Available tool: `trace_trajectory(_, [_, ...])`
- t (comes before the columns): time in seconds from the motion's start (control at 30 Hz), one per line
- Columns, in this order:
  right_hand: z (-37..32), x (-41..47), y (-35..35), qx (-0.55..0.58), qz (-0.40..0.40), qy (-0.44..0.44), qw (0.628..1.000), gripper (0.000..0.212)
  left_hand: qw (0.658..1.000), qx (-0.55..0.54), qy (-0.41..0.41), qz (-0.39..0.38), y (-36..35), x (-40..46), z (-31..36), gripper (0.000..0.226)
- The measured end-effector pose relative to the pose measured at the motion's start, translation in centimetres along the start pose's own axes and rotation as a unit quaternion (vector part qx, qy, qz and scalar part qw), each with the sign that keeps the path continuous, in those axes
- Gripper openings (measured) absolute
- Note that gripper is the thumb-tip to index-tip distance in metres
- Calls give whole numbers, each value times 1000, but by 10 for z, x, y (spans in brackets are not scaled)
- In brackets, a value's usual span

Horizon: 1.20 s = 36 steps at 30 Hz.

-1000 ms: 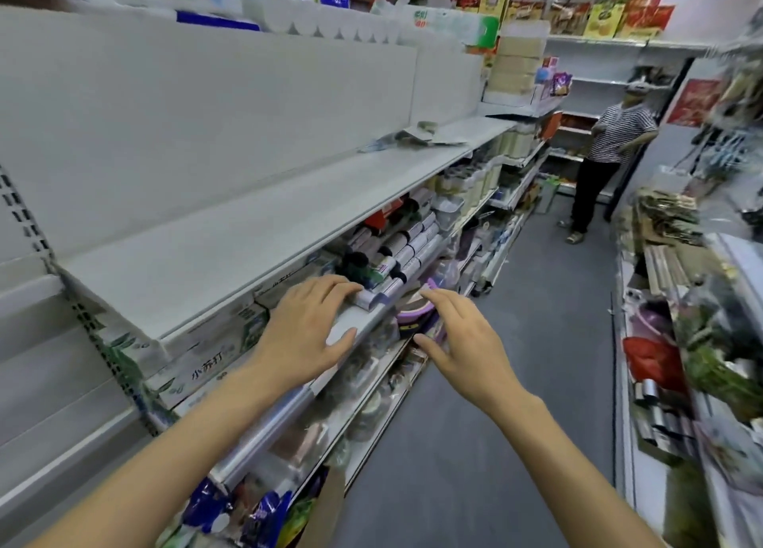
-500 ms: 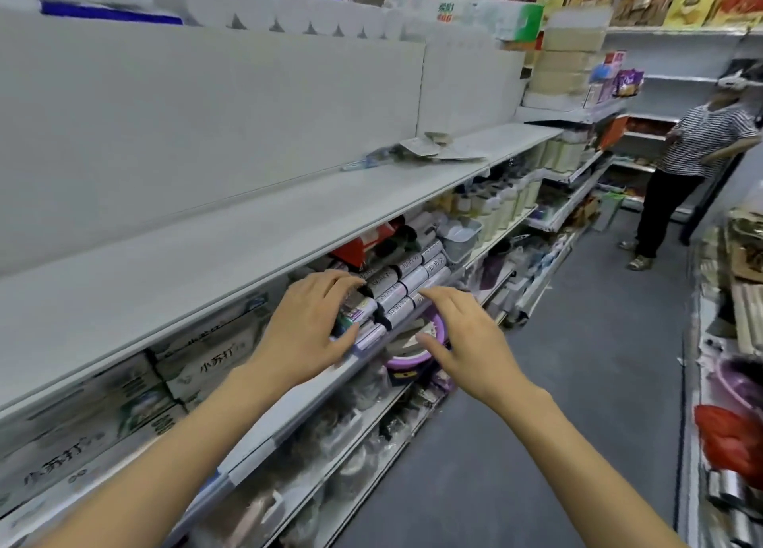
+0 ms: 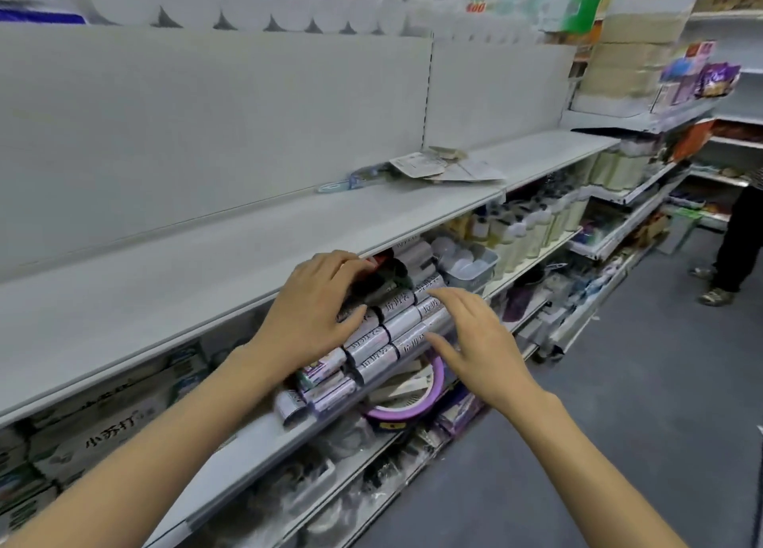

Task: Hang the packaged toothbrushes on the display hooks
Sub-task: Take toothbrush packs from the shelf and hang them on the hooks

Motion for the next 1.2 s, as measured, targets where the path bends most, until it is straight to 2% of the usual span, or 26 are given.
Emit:
trace_trajectory(0.27, [93,98,9,-1,23,3,1000,54,999,29,-22,13,-57,138,-18,57])
trace_trajectory(0.53, [181,212,28,-26,23,-2,999,57,995,73,-43,-55,-103,291,-37,64])
trace_trajectory(0.67, [219,256,30,-14,30,-12,999,56,987,116,4,-110,-126,345,-41,69])
trace_trajectory(0.87, [274,319,25,-29,0,-9,1000,56,965,178,58,-186,-177,393,-45,69])
trace_trajectory(1.2, [329,393,12,-44,-94,15,995,57,921,316,142,-177,-211,427,-24,56])
Point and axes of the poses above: each hand's wrist, its own x-axis towards the middle knuckle, its own y-axis out of the back of the hand, z = x × y, the point moved 2 cm from there along x, towards the middle knuckle, and after that the axes turned 7 degrees about x, right-handed, at the moved point
